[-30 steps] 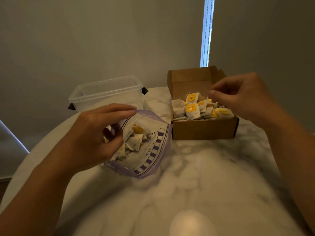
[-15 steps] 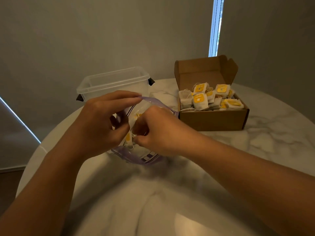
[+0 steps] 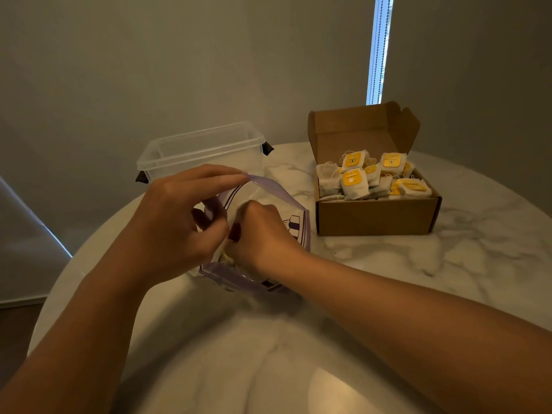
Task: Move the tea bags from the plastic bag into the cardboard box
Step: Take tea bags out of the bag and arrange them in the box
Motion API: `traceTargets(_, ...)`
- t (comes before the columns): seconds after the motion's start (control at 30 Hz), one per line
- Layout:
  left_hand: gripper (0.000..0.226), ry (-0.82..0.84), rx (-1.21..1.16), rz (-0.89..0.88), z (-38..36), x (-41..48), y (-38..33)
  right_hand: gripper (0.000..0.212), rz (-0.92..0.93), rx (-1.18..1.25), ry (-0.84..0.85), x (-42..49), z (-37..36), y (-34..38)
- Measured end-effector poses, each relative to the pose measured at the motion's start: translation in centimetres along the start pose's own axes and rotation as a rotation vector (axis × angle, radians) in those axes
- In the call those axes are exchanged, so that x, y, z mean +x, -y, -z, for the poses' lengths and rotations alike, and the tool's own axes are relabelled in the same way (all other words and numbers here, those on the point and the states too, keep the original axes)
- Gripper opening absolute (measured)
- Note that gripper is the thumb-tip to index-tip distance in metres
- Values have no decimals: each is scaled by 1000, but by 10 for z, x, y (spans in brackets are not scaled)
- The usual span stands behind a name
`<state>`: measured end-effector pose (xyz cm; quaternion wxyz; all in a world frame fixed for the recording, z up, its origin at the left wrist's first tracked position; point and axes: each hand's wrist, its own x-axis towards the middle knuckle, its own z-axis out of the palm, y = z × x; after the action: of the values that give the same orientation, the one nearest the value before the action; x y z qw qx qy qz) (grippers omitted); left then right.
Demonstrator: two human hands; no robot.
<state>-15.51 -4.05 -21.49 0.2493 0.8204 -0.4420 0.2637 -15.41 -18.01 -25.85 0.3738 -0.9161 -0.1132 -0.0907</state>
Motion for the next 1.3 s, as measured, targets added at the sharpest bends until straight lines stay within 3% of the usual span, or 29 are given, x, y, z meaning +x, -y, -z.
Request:
traceTargets(0.17,50,-25,1,34,-1,0,4,1,72,-47,-11,-9,8,-3)
traceTargets(0.43,52,-4,-113,159,-2,-4,8,4,197,-89,-51,-44,56,-4)
traceTargets(0.73,50,48,-245,272,-2,-4,12,15,190,493,92,-40,143,-20)
traceTargets(0.87,54,52,-267,281,-3,-5,13,20,158,515,-26,-24,170,-46)
traceTargets(1.07,54,58,-310,253,-6,-6,19,12,17,395,-340,-10,191,-94)
traceTargets(1.3,62,146,-337,104,-2,-3,14,9,-78,242,-411,-16,185,-116)
